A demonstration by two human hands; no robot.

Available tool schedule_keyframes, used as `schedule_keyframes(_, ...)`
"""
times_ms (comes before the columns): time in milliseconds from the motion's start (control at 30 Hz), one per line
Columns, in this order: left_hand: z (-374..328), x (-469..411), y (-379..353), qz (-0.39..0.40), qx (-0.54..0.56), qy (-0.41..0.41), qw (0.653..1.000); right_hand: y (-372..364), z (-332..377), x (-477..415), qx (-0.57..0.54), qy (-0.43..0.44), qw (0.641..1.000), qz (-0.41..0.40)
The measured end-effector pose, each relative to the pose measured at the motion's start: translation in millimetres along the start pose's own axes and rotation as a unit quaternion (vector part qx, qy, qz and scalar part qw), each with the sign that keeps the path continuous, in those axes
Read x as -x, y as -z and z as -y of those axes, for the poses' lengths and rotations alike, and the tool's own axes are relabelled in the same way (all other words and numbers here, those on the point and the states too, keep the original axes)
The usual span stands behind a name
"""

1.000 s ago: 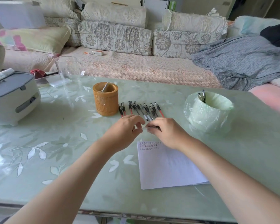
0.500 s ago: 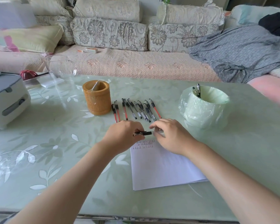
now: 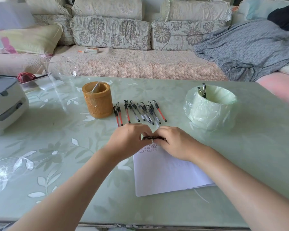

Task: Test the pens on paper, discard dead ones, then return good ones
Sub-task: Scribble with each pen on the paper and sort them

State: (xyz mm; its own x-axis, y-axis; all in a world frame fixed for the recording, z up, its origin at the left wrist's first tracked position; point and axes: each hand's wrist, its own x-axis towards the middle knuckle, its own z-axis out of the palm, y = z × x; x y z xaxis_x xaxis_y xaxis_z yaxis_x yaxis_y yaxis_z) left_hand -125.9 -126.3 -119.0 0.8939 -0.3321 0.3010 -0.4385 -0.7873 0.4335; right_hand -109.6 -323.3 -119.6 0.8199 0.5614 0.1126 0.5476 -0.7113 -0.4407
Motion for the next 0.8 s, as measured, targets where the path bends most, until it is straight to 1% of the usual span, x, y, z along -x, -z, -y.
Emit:
schedule_keyframes(100, -1, -1, -2, -0.014, 0.013, -0.003, 1.000, -2, 2, 1, 0.010, -0.017, 1.000, -0.009)
schedule_keyframes(300, -1, 0, -3, -0.011, 0.024, 0.000, 1.000, 1, 5, 0, 0.058, -0.039, 0.998, -0.009)
schedule_keyframes(433, 1, -2, -1, -0.016, 0.037, 0.008, 0.999, 0, 8, -1, 0.083, -0.036, 0.995, -0.031)
schedule_keyframes(667, 4, -5, 5, -0.016, 0.032, 0.026, 0.999, 2, 8, -4, 0.078, -0.035, 0.995, -0.045)
schedule_keyframes(733, 4, -5, 8, -0.014, 0.019, 0.028, 0.999, 4, 10, -4, 0.055, -0.042, 0.997, -0.032)
schedule_keyframes(800, 6, -5, 10, -0.006, -0.017, 0.028, 0.999, 4, 9, -3, 0.026, -0.057, 0.998, -0.010)
